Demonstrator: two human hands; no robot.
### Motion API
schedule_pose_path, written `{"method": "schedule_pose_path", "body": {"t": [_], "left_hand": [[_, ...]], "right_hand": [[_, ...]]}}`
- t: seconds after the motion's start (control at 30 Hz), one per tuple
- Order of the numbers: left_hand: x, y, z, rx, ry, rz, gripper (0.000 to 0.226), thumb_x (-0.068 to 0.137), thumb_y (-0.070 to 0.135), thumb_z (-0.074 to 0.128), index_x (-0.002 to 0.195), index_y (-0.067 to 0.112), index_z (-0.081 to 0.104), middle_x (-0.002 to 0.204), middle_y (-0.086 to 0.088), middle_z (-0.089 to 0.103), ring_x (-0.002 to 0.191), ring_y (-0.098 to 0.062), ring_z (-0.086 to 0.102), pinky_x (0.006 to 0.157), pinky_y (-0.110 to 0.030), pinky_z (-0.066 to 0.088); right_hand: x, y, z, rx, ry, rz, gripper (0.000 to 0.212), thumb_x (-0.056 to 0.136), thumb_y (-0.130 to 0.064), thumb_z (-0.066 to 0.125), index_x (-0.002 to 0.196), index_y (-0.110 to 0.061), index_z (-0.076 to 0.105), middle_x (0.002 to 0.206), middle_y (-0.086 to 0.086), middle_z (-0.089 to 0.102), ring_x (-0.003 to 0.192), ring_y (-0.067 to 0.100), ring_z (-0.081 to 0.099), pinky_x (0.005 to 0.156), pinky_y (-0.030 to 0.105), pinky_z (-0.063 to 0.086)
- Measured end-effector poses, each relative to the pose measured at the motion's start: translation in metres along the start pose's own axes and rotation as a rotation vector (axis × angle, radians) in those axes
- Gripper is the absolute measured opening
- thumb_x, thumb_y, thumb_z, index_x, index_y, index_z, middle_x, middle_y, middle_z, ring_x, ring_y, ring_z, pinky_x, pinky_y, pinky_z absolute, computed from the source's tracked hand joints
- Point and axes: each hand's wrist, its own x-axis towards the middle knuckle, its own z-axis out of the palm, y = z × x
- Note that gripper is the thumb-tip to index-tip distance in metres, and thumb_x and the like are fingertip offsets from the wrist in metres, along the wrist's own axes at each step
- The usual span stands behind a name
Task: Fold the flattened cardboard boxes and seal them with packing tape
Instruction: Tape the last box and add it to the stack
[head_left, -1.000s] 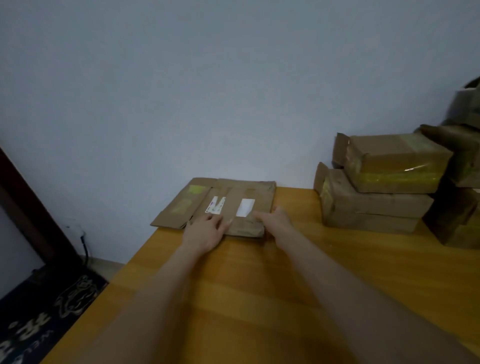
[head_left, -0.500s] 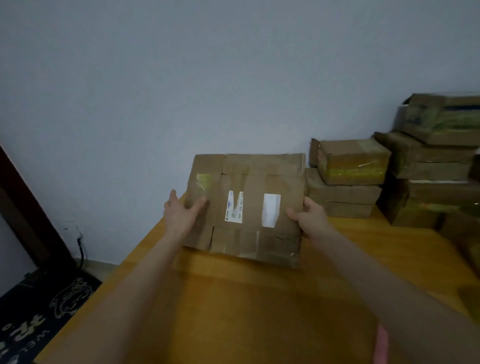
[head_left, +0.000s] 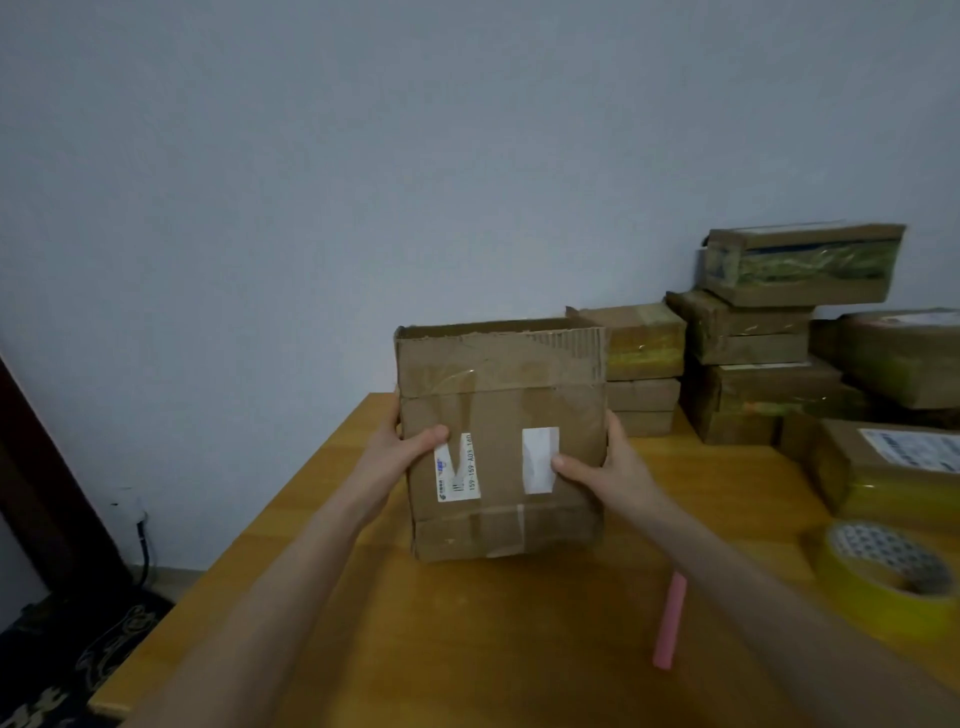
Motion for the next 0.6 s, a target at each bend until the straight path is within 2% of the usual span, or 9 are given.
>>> {"method": "schedule_pose_path", "body": {"t": [0.07, 0.13, 0.2, 0.27, 0.33, 0.4, 0.53, 0.6], "left_hand": [[-0.007, 0.004, -0.012, -0.047, -0.037, -0.02, 0.098, 0.046, 0.048, 0.084, 0.132, 0.018, 0.045, 0.106, -0.007, 0.071, 0.095, -0.025, 0.07, 0.079, -0.035, 0.057], [-0.014, 0.007, -0.023, -0.027, -0.078, -0.034, 0.102, 0.04, 0.053, 0.088, 0.126, 0.016, 0.048, 0.104, -0.008, 0.072, 0.095, -0.027, 0.069, 0.077, -0.033, 0.057], [-0.018, 0.008, -0.028, 0.025, -0.098, -0.026, 0.104, 0.035, 0.06, 0.088, 0.123, 0.017, 0.051, 0.105, -0.006, 0.072, 0.098, -0.027, 0.068, 0.08, -0.035, 0.056], [-0.018, 0.009, -0.029, 0.03, -0.071, 0.035, 0.098, 0.042, 0.059, 0.087, 0.126, 0.026, 0.049, 0.112, 0.0, 0.069, 0.104, -0.023, 0.066, 0.083, -0.034, 0.055], [-0.016, 0.013, -0.029, 0.0, -0.026, 0.117, 0.094, 0.055, 0.05, 0.084, 0.137, 0.032, 0.04, 0.12, 0.005, 0.063, 0.108, -0.018, 0.064, 0.081, -0.032, 0.056], [-0.014, 0.018, -0.029, -0.007, -0.003, 0.169, 0.1, 0.058, 0.049, 0.082, 0.143, 0.032, 0.034, 0.124, 0.007, 0.061, 0.11, -0.015, 0.062, 0.079, -0.029, 0.056], [-0.01, 0.019, -0.027, -0.026, 0.046, 0.194, 0.102, 0.052, 0.063, 0.081, 0.141, 0.039, 0.036, 0.129, 0.008, 0.057, 0.112, -0.015, 0.06, 0.082, -0.031, 0.056], [-0.008, 0.015, -0.024, -0.027, 0.073, 0.205, 0.1, 0.053, 0.064, 0.08, 0.14, 0.041, 0.037, 0.129, 0.007, 0.057, 0.112, -0.016, 0.06, 0.081, -0.031, 0.056]], "right_hand": [[0.0, -0.001, -0.003, -0.073, 0.008, -0.044, 0.089, 0.076, -0.032, 0.076, 0.147, -0.021, 0.023, 0.146, 0.004, 0.037, 0.126, 0.022, 0.045, 0.099, 0.04, 0.046], [0.002, -0.008, -0.01, -0.111, 0.056, -0.133, 0.091, 0.071, -0.038, 0.078, 0.145, -0.03, 0.026, 0.148, 0.002, 0.031, 0.127, 0.019, 0.041, 0.099, 0.041, 0.045], [0.008, -0.02, -0.018, -0.084, 0.063, -0.202, 0.099, 0.064, -0.043, 0.079, 0.145, -0.042, 0.021, 0.151, -0.002, 0.022, 0.13, 0.018, 0.035, 0.102, 0.044, 0.04], [0.017, -0.03, -0.023, -0.072, 0.023, -0.219, 0.106, 0.058, -0.049, 0.078, 0.144, -0.048, 0.016, 0.155, -0.003, 0.014, 0.137, 0.022, 0.027, 0.107, 0.051, 0.035], [0.025, -0.031, -0.022, -0.084, -0.021, -0.223, 0.106, 0.056, -0.052, 0.078, 0.143, -0.05, 0.017, 0.156, -0.002, 0.013, 0.14, 0.025, 0.025, 0.109, 0.056, 0.032], [0.029, -0.03, -0.021, -0.062, -0.051, -0.217, 0.104, 0.057, -0.05, 0.077, 0.143, -0.049, 0.019, 0.156, -0.002, 0.018, 0.138, 0.023, 0.029, 0.108, 0.052, 0.035], [0.034, -0.029, -0.021, -0.047, -0.05, -0.264, 0.091, 0.063, -0.043, 0.074, 0.137, -0.051, 0.022, 0.152, -0.003, 0.026, 0.132, 0.019, 0.035, 0.098, 0.036, 0.039], [0.033, -0.026, -0.018, -0.046, -0.037, -0.3, 0.086, 0.065, -0.045, 0.074, 0.135, -0.051, 0.024, 0.151, -0.004, 0.029, 0.13, 0.016, 0.035, 0.101, 0.035, 0.038]]}}
